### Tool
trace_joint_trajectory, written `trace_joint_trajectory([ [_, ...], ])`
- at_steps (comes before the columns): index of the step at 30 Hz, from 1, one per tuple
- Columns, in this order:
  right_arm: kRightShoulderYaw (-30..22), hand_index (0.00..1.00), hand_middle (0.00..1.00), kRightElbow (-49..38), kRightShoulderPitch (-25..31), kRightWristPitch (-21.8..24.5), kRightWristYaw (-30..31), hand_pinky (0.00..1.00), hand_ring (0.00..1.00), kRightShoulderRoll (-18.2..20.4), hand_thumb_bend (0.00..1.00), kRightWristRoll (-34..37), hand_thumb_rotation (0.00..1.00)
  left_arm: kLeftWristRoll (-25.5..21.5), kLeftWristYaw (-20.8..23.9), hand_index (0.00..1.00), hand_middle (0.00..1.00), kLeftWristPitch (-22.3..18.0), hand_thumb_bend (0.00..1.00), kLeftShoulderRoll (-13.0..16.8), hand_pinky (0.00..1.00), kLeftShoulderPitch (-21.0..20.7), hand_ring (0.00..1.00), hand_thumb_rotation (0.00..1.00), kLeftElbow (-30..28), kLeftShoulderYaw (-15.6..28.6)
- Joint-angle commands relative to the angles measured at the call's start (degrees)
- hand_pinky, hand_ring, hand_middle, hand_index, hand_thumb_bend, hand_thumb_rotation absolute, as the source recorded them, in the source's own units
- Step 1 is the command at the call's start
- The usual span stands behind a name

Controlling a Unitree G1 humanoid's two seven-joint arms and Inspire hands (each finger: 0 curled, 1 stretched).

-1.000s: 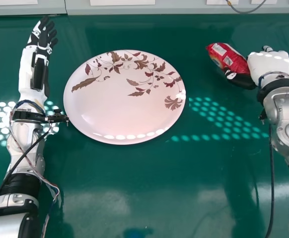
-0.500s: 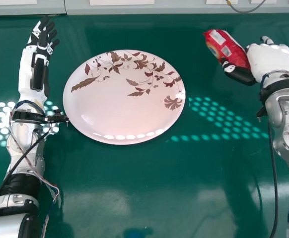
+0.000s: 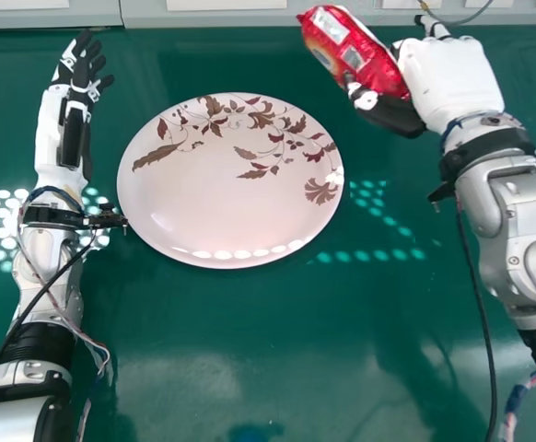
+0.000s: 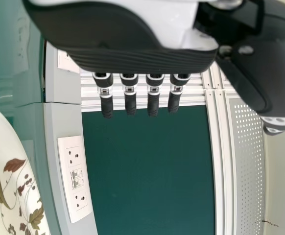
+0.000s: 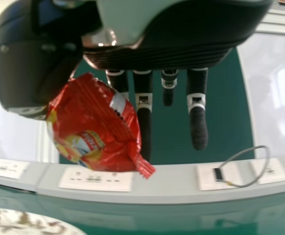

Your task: Pick up biscuit and place it in the plate

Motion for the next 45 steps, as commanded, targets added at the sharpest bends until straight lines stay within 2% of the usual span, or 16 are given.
trace_joint_trajectory([
  [1,0.48,0.54,0.49,-0.65,-1.85,-0.62,0.29,0.30,0.41,1.22,0.49,-1.07,0.00,-0.44,-0.37,1.00,1.00,-0.14,0.91,-0.21,0.95,0.75,1.00,0.70,-0.08,0.22],
  [3,1.18,0.54,0.51,-0.08,-2.78,-1.38,-0.09,0.27,0.41,2.31,0.49,-1.45,0.00,-0.17,-0.17,1.00,1.00,0.00,0.92,-0.13,0.95,0.70,1.00,0.70,-0.13,0.16],
  [7,2.91,0.55,0.51,2.73,-5.13,-2.42,-0.25,0.29,0.41,5.65,0.49,-1.98,0.00,-0.25,-0.54,1.00,1.00,-0.18,0.91,-0.05,0.99,0.44,1.00,0.70,0.03,0.10],
  [10,4.36,0.55,0.49,6.75,-7.22,-4.19,-1.29,0.26,0.40,8.37,0.49,-1.54,0.00,-0.03,-0.37,1.00,1.00,-0.13,0.91,0.00,0.99,0.20,1.00,0.71,0.30,0.06],
  [16,8.16,0.56,0.50,17.52,-12.54,-3.63,-1.68,0.25,0.40,13.43,0.48,-3.78,0.00,-0.33,-0.39,1.00,1.00,0.14,0.93,-0.41,1.00,0.25,1.00,0.71,-0.45,0.05],
  [23,11.06,0.56,0.51,34.81,-18.96,-7.10,-9.51,0.26,0.41,16.71,0.49,-3.49,0.00,0.20,0.43,1.00,1.00,-0.10,0.91,-0.61,0.98,0.47,1.00,0.71,-0.95,0.06],
  [25,11.71,0.52,0.52,38.98,-20.23,-8.06,-11.79,0.29,0.41,17.59,0.49,-2.99,0.00,-0.07,0.24,1.00,1.00,-0.24,0.91,-0.69,0.99,0.44,1.00,0.70,-0.94,0.12],
  [26,12.17,0.50,0.53,40.89,-20.78,-8.51,-12.79,0.30,0.42,17.93,0.49,-2.93,0.00,0.07,0.36,1.00,1.00,-0.42,0.91,-0.65,0.99,0.40,1.00,0.71,-0.83,0.12],
  [28,13.41,0.49,0.52,45.08,-22.05,-10.07,-14.31,0.20,0.40,18.43,0.51,-2.85,0.00,0.54,0.68,1.00,1.00,-0.74,0.91,-0.48,0.99,0.31,1.00,0.71,-0.53,0.06],
  [31,15.44,0.49,0.52,50.96,-23.75,-11.47,-17.12,0.18,0.39,19.16,0.51,-3.32,0.00,0.20,0.39,1.00,1.00,-0.56,0.91,-0.57,1.00,0.20,1.00,0.71,-0.53,0.09],
  [34,17.28,0.49,0.53,53.85,-24.54,-11.98,-17.31,0.19,0.39,19.26,0.51,-3.66,0.00,0.54,0.76,1.00,1.00,-0.50,0.91,-0.66,1.00,0.29,1.00,0.71,-0.90,-0.03],
  [37,18.01,0.54,0.48,55.45,-24.82,-12.94,-17.36,0.19,0.35,19.28,0.51,-2.92,0.00,0.53,0.95,1.00,1.00,-0.13,0.91,-0.93,1.00,0.30,1.00,0.71,-1.27,-0.13],
  [39,18.12,0.50,0.50,55.93,-24.72,-14.08,-17.94,0.16,0.38,19.07,0.51,-2.33,0.00,0.63,1.21,1.00,1.00,0.05,0.91,-1.09,1.00,0.31,1.00,0.70,-1.40,-0.24],
  [42,18.37,0.49,0.51,55.62,-24.55,-15.34,-18.47,0.15,0.39,18.35,0.52,-1.95,0.00,0.54,1.12,1.00,1.00,-0.38,0.92,-1.34,1.00,0.18,1.00,0.70,-0.96,-0.30],
  [45,18.42,0.54,0.48,52.12,-23.94,-15.14,-17.27,0.20,0.36,17.12,0.51,-2.07,0.00,0.43,1.13,1.00,1.00,-0.17,0.93,-1.66,1.00,0.26,1.00,0.70,-1.19,-0.29],
])
